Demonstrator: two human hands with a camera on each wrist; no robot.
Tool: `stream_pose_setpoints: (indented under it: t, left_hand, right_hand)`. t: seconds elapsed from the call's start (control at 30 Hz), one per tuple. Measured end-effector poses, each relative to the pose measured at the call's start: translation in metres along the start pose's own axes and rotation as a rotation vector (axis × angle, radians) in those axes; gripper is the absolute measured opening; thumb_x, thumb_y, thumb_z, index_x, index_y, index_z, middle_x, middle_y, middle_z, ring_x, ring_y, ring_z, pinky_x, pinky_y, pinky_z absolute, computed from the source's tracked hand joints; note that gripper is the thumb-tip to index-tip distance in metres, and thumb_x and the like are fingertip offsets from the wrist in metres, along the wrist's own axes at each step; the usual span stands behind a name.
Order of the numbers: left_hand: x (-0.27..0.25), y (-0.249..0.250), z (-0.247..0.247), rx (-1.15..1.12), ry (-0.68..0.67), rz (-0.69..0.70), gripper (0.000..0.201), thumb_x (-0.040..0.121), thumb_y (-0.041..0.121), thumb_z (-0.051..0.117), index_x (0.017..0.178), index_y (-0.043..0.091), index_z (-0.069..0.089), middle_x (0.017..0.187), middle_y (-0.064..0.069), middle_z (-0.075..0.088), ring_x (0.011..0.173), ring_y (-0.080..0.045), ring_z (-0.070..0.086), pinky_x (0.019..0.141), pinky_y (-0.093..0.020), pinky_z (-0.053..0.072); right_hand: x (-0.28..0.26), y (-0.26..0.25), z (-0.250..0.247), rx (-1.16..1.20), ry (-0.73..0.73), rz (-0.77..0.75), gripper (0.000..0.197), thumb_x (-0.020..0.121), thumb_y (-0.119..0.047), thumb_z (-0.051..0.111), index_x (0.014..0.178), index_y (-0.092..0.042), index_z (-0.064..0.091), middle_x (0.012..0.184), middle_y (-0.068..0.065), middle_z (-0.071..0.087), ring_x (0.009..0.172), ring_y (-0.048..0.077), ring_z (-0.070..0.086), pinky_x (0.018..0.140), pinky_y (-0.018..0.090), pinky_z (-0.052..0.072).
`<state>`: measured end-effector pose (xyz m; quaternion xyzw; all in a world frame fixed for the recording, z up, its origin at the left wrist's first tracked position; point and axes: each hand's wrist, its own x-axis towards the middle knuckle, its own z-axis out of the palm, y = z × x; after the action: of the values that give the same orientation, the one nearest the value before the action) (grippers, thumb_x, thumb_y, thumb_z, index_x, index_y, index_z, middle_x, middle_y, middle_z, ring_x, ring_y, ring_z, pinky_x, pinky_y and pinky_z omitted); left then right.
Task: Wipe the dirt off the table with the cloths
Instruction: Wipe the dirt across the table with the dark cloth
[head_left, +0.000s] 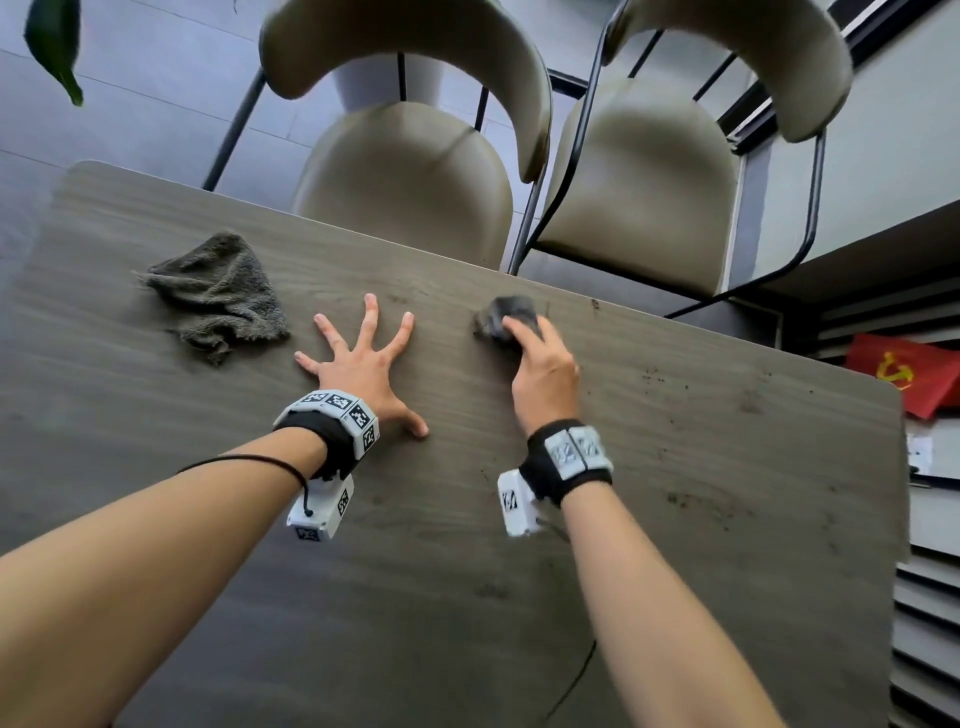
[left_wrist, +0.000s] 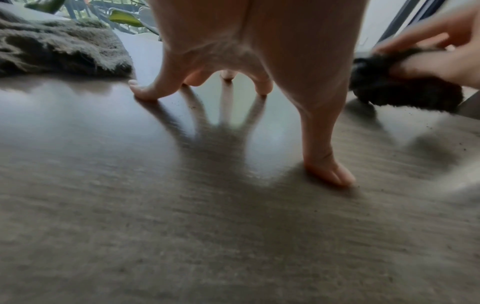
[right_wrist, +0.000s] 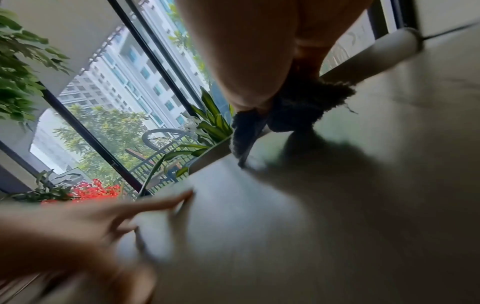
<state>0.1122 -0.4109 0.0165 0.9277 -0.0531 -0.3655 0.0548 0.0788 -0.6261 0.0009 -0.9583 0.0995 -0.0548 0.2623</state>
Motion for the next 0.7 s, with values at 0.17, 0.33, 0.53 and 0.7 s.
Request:
stream_pose_setpoints:
  t: [0.17, 0.33, 0.53, 0.7]
  left_hand:
    - [-0.002, 0.003, -0.004, 0.022, -0.005, -0.008, 0.157, 0.034, 0.08, 0.084, 0.147, 0.058, -0.021, 0.157, 0.009, -0.041, 0.144, -0.06, -0.016, 0.101, -0.084, 0.021]
    - [-0.002, 0.015, -0.006, 0.151, 0.046, 0.032, 0.16, 0.037, 0.077, 0.086, 0.157, 0.036, -0.011, 0.164, -0.008, -0.022, 0.144, -0.061, 0.001, 0.105, -0.071, 0.035]
    - [0.003, 0.031, -0.004, 0.2, 0.02, 0.033, 0.165, 0.039, 0.077, 0.086, 0.159, 0.017, -0.008, 0.164, -0.021, -0.015, 0.145, -0.06, 0.004, 0.107, -0.066, 0.038]
    - [0.008, 0.037, -0.002, 0.164, 0.014, 0.028, 0.166, 0.041, 0.076, 0.087, 0.158, 0.008, -0.008, 0.163, -0.024, -0.015, 0.146, -0.059, 0.0, 0.111, -0.065, 0.035]
  right_hand:
    - [-0.111, 0.016, 0.005, -0.031, -0.164, 0.087, 0.063, 0.079, 0.013, 0.05, 0.127, -0.025, 0.064, 0.148, 0.009, 0.045, 0.137, 0.024, 0.042, 0.107, 0.036, 0.042]
    - [-0.134, 0.043, -0.011, -0.094, -0.168, 0.188, 0.065, 0.085, 0.009, 0.049, 0.134, -0.032, 0.057, 0.153, 0.001, 0.037, 0.141, 0.019, 0.036, 0.103, 0.034, 0.043]
    - [-0.078, 0.055, -0.012, -0.174, -0.12, 0.273, 0.069, 0.082, 0.011, 0.047, 0.136, -0.031, 0.055, 0.154, 0.007, 0.035, 0.141, 0.025, 0.035, 0.099, 0.038, 0.045]
    - [0.01, 0.064, -0.012, -0.233, -0.137, 0.328, 0.069, 0.086, 0.008, 0.041, 0.141, -0.032, 0.048, 0.158, 0.007, 0.026, 0.146, 0.025, 0.024, 0.107, 0.036, 0.035]
